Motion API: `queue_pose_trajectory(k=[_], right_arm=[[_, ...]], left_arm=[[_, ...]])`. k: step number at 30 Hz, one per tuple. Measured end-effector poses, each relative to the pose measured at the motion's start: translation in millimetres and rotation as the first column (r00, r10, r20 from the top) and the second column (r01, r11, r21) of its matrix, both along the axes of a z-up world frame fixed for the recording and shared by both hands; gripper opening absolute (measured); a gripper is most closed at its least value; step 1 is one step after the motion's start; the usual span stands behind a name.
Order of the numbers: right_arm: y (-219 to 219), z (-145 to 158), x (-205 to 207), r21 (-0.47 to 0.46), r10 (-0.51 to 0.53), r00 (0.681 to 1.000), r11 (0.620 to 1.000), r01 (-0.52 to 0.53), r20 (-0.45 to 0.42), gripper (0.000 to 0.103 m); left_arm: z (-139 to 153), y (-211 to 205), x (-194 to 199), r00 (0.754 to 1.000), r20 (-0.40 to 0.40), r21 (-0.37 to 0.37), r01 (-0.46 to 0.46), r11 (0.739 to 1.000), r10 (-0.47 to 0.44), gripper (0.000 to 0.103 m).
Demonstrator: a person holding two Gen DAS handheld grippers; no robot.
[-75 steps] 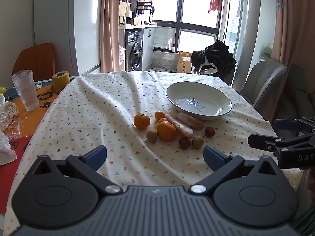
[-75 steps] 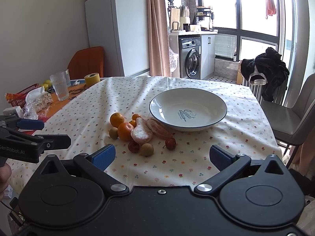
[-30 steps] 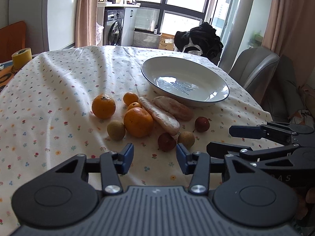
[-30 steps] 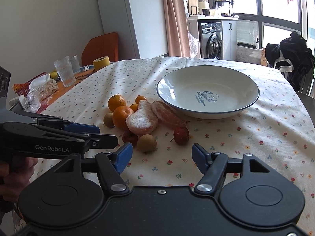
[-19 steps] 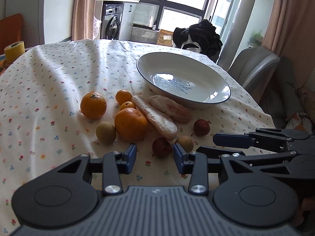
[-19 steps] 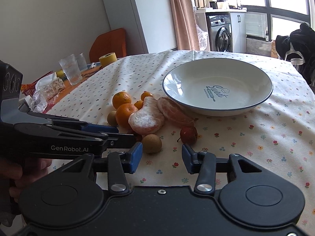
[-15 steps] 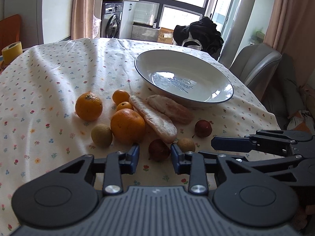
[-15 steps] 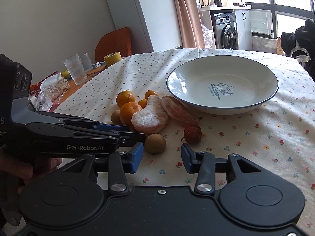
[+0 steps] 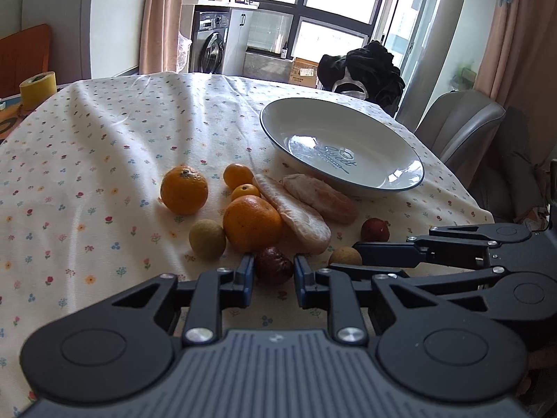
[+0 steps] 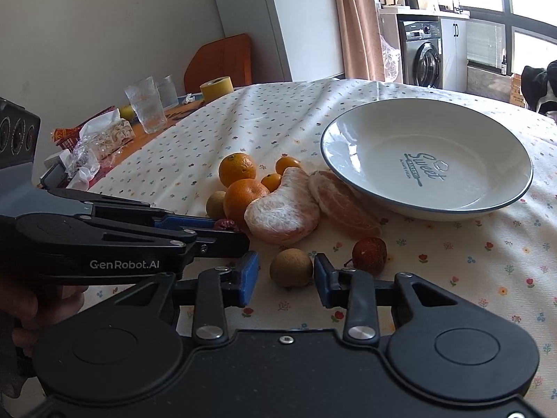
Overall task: Organize fruits
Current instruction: 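Grasp a dark red plum with the left gripper while the right gripper grasps a brown kiwi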
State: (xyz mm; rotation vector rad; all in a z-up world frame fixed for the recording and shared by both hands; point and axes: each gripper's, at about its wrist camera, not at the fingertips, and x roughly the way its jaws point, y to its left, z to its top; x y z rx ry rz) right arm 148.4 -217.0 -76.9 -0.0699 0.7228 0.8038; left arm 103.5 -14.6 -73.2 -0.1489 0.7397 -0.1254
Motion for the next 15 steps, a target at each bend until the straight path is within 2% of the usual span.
queue_pose_trajectory(k=[1, 15], right_arm=[[1, -2, 0, -0.009, -0.004, 1.000, 1.000, 0.004, 0.000, 0.026], [-14, 17, -8, 0.021, -0.033, 0.998, 0.999, 0.032, 0.059, 0.026]], left_arm=[[0, 0, -1, 1.000, 0.001, 0.000, -0.002, 1.000, 0.002, 0.022], [17, -5, -5, 0.999, 0.044, 0.003, 0.001, 1.000, -0.001, 0.022]])
